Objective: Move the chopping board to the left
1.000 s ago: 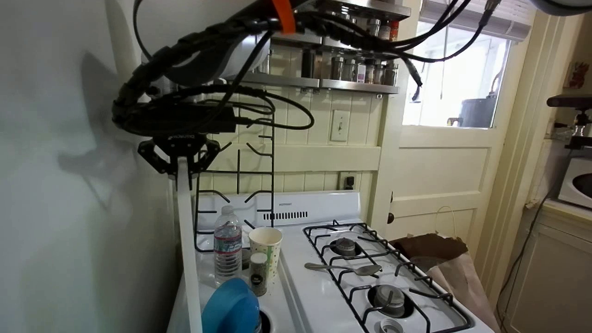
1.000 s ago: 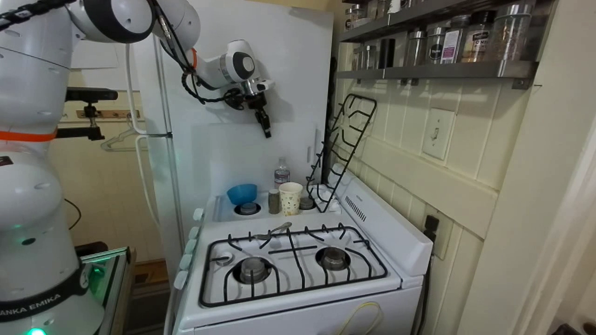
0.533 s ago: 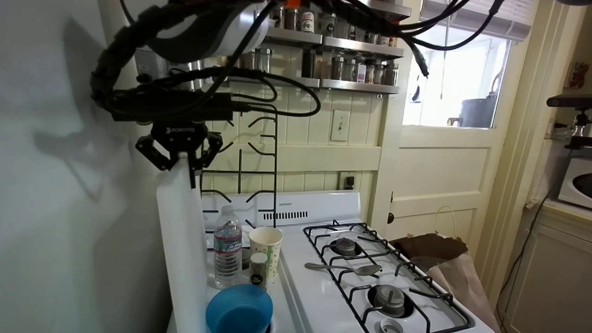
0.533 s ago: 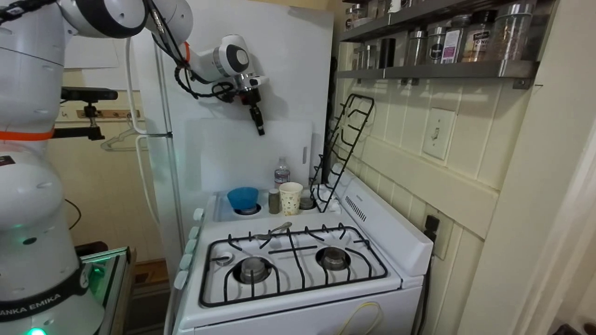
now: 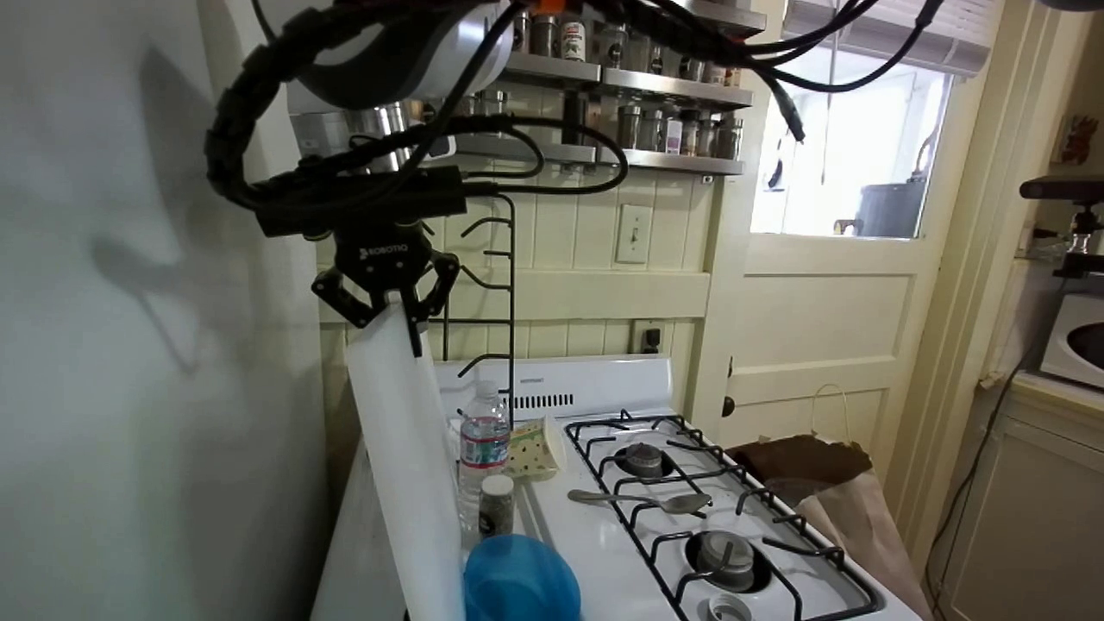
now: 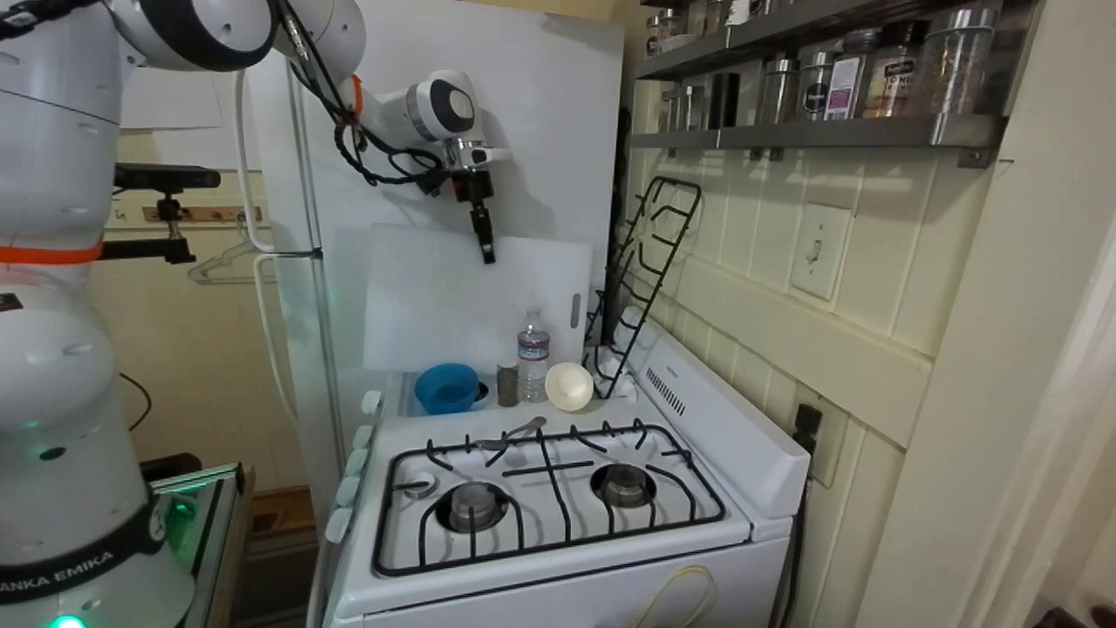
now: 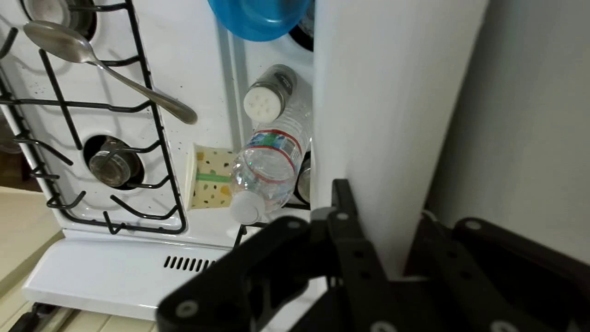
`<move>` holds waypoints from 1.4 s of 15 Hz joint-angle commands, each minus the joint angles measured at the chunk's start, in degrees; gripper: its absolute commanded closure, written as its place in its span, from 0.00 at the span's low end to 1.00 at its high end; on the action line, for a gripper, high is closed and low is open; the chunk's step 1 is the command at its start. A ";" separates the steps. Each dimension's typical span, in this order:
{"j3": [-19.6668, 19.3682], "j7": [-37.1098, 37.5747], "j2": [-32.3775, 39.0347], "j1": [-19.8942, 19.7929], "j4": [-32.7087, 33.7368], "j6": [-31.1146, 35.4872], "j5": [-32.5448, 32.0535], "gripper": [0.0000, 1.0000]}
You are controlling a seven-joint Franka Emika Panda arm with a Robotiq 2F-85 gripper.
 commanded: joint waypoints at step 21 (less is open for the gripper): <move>0.40 -21.50 11.28 3.22 26.97 -10.38 -3.14 0.05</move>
